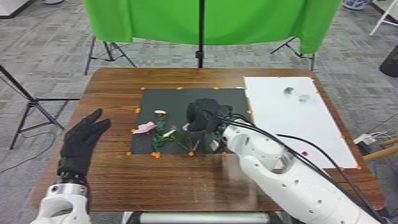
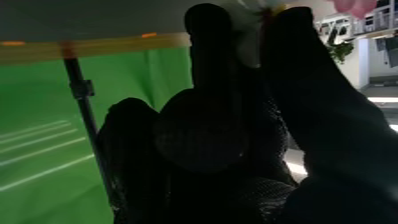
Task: Arrange flowers
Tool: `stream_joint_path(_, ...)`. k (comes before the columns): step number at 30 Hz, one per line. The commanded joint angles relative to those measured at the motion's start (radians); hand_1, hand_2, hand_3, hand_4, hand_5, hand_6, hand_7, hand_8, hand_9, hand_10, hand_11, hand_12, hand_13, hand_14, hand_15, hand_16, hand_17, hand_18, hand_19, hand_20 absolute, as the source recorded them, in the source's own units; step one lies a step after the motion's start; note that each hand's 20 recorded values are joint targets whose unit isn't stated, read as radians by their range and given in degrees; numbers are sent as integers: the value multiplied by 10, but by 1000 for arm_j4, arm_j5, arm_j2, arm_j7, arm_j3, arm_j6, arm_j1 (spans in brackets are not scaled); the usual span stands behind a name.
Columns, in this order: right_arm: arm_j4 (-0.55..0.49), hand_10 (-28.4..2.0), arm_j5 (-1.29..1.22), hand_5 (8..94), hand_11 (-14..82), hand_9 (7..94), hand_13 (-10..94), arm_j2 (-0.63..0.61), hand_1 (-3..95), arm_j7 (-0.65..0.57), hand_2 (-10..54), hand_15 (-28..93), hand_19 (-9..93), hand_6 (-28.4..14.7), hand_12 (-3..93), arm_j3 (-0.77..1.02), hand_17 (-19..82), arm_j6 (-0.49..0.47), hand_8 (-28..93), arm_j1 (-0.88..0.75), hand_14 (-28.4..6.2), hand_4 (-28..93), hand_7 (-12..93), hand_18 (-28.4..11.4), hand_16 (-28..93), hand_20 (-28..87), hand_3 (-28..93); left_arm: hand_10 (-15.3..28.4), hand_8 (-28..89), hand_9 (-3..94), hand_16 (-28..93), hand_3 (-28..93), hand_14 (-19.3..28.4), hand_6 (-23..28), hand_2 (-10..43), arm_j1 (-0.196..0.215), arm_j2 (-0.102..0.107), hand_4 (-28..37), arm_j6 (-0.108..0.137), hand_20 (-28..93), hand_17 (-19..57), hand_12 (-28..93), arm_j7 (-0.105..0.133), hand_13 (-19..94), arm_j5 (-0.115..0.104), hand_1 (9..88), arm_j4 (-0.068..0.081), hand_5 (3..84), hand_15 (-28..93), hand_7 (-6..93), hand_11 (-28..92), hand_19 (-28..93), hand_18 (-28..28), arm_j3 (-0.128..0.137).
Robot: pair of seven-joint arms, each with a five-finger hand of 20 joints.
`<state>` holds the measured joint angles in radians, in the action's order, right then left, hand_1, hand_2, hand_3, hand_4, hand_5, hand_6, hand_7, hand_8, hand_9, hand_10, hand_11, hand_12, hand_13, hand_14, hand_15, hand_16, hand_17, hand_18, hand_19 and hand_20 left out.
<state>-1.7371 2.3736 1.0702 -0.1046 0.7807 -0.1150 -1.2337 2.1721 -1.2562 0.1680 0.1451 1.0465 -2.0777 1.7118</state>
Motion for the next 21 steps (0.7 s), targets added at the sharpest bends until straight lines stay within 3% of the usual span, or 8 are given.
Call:
stream_joint_path(1,-4,-127,14,691,181,784,899,0,494,0,-95,636,932,3,209,26,666,-50,43,-5,-8,-180,184,-104,334,631,605,124,-60,470,32,665,139,30,21,4,-4,-266,-13,207,71,127,-14,358,5,214,9,437,107,65,170,18,109,-1)
stream_joint_path(7,-14,-127,8,666,183,765,894,0,466,-34,-95,636,932,4,200,85,657,-24,-12,1,-9,-193,181,-105,331,631,641,126,-59,472,32,651,144,33,27,5,-4,-258,-13,207,71,128,-14,361,6,221,6,436,108,61,168,18,110,0)
stream_joint_path(14,33,-133,38,656,177,748,872,-50,455,-148,-95,636,932,5,200,241,634,131,1,51,-20,-177,184,-115,330,620,635,129,-58,474,33,645,148,35,28,4,0,-251,-15,206,72,129,-13,364,8,223,5,436,108,58,165,18,112,2)
stream_joint_path(17,100,-137,83,648,169,728,860,-71,422,-218,-95,638,932,3,200,313,621,98,-74,81,-27,-159,176,-120,327,617,653,129,-58,474,33,645,149,36,28,11,-1,-250,-11,206,72,130,-11,364,7,223,3,436,107,58,165,18,112,3)
stream_joint_path(21,188,-155,135,599,141,656,824,-92,392,-276,-95,646,932,-11,199,397,593,6,-83,97,-49,-150,156,-130,325,604,655,130,-58,474,33,644,150,36,28,16,-2,-248,-10,206,72,131,-13,364,7,224,1,436,108,58,164,18,113,5)
